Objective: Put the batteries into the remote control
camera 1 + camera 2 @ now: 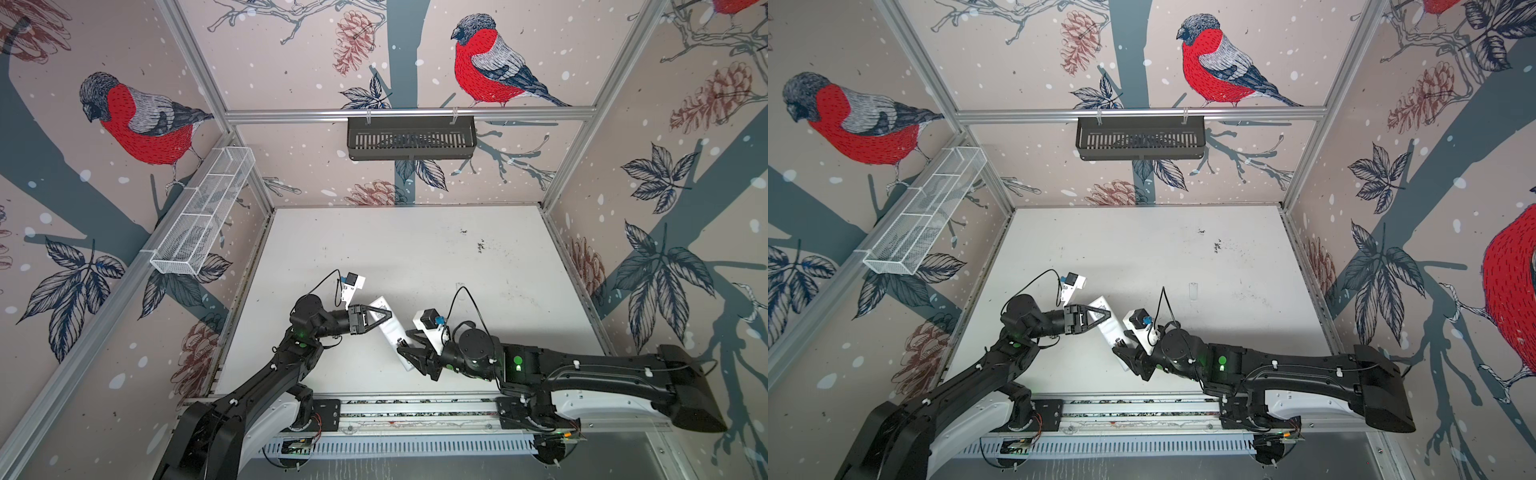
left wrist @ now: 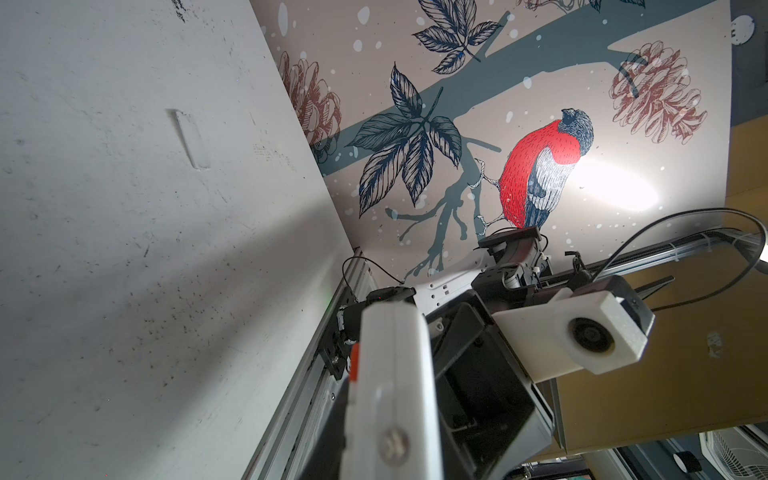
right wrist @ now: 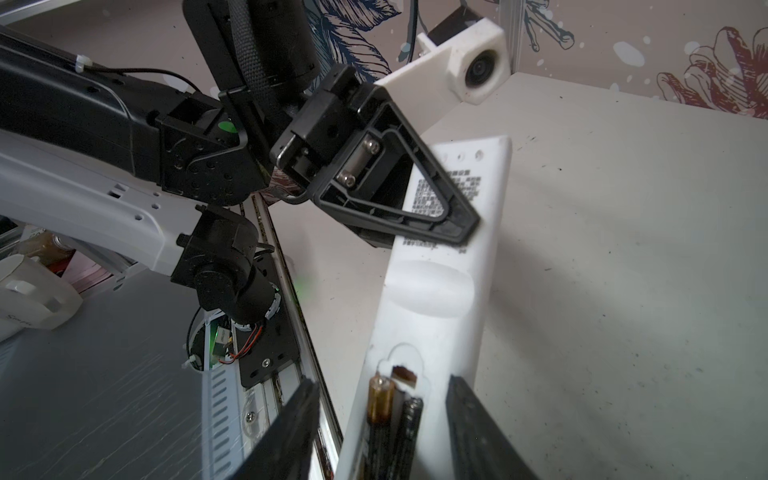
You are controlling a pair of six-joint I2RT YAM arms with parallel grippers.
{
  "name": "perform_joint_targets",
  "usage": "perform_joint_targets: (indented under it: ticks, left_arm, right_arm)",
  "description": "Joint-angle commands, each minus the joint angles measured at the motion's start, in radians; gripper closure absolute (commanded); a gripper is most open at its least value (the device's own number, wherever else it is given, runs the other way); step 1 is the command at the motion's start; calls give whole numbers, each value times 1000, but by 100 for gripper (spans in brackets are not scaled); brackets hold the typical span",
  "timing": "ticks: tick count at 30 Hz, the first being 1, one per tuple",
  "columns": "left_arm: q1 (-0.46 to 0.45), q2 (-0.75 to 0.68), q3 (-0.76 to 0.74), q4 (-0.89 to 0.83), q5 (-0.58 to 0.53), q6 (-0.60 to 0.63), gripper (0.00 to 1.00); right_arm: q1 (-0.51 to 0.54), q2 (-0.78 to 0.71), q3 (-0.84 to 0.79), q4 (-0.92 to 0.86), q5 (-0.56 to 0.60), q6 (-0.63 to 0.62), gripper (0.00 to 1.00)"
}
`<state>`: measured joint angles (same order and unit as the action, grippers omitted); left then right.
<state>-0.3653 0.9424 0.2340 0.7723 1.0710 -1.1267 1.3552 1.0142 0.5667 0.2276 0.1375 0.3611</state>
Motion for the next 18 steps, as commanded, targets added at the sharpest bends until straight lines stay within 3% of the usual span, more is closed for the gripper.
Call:
perform_joint_targets:
  ticks: [1,3,6,10,18]
  left_arm:
    - [0,-3,0,40,6,9,100]
    - [0,-6,0,38,4,14,100]
    - [0,-7,1,38,1,19,100]
    - [1,-11,0,39,0,23,100]
    - [0,-20,1,27,-9,31,100]
  right_arm:
    - [-24,-22,21,-45,37,52,34]
    - [-50,-40,22,-52,13,100,18]
    - [-162,-46,22,-70,-170,180,8]
    - [-300,-30,27,-108,-421,252,4]
    - [-366,27,7,-43,-626,332,0]
